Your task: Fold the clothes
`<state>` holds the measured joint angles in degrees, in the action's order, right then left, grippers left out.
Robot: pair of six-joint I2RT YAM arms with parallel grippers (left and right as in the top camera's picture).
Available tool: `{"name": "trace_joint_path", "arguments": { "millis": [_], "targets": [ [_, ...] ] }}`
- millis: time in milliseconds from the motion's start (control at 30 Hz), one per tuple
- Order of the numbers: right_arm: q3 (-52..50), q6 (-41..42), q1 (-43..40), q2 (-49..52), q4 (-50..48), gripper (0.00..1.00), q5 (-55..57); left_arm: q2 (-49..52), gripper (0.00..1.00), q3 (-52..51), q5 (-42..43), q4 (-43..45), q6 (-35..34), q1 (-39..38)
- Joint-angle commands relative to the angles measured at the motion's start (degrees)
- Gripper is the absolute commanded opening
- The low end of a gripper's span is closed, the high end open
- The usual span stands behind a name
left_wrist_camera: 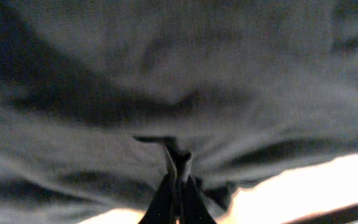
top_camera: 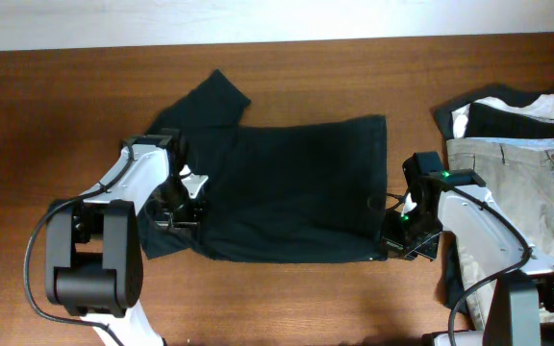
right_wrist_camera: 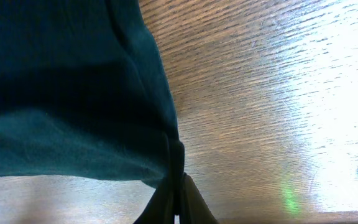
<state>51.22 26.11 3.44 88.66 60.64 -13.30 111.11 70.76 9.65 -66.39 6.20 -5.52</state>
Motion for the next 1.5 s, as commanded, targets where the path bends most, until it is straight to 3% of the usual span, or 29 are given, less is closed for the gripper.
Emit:
{"name": "trace_joint_path", "arguments": {
  "millis": [0, 100, 300, 433, 567, 833, 1033, 1067, 1100, 1133, 1167, 1267, 1300, 1367, 1400, 1467],
  "targets": [
    [0.5, -0.2, 0.2, -0.2, 0.0, 0.04, 1.1, -0.4, 0.0, 4.6, -1.4, -6.6, 0.0, -0.2],
    [0.5, -0.2, 0.2, -0.2, 0.7, 0.04, -4.2, -0.5, 0.0, 11.9, -3.3, -14.3, -0.2, -0.2],
    [0.6, 0.1, 0.2, -0.2, -1.1, 0.04, -9.0, -0.5, 0.01, 12.9, -6.4, -15.1, -0.4, -0.2],
    [0.6, 2.9, 0.2, -0.2, -7.2, 0.04, -8.5, -0.6, 0.0, 12.9, -7.1, -9.0, -2.3, -0.2],
    [0.6, 3.3, 0.2, -0.2, -17.6, 0.04, -6.3, -0.6, 0.0, 15.3, -13.8, -3.3, -5.3, 0.3],
    [0.5, 0.9, 0.2, -0.1, -37.2, 0.04, 0.1, -0.6, 0.0, 15.8, -14.0, 7.9, -2.7, 0.3],
    [0.5, 0.9, 0.2, 4.5, -40.3, 0.05, 3.5, -0.6, 0.0, 15.8, -14.0, 13.9, -2.0, 0.3],
    [0.5, 0.9, 0.2, 5.3, -40.6, 0.35, 3.5, -0.6, 0.17, 15.8, -14.0, 14.8, -1.8, 0.3],
    [0.6, 0.8, 0.2, 5.2, -40.5, 0.53, 3.5, -0.6, 0.61, 15.8, -14.3, 15.2, -1.7, 0.3],
    [1.4, 0.9, -1.5, 4.5, -37.4, 0.6, 2.0, -0.6, 0.76, 15.8, -17.6, 15.0, -1.6, 0.4],
    [2.0, 0.6, -3.1, 3.8, -34.7, 0.6, 0.9, -0.6, 0.79, 15.8, -21.8, 13.7, -1.6, 0.5],
    [4.7, -6.1, -7.9, 0.3, -22.4, 0.6, -7.8, -0.9, 0.8, 19.3, -22.5, 2.3, -7.1, 3.0],
    [5.1, -6.4, -8.0, -0.2, -17.7, 0.6, -8.1, -0.9, 0.86, 19.5, -22.4, -0.9, -9.6, 4.5],
    [4.5, -6.4, -7.9, -0.1, -9.1, 0.55, -8.1, -0.9, 0.87, 18.1, -13.2, -4.6, -9.9, 12.2],
    [3.1, -6.4, -7.9, -0.1, -8.3, 0.53, -8.1, -0.9, 0.85, 17.0, -7.4, -3.6, -6.7, 16.0],
    [-0.4, -6.4, -7.9, -0.1, -12.0, 0.5, -8.1, -0.9, 0.7, 15.4, -0.6, -1.0, -1.2, 20.0]
  ]
}}
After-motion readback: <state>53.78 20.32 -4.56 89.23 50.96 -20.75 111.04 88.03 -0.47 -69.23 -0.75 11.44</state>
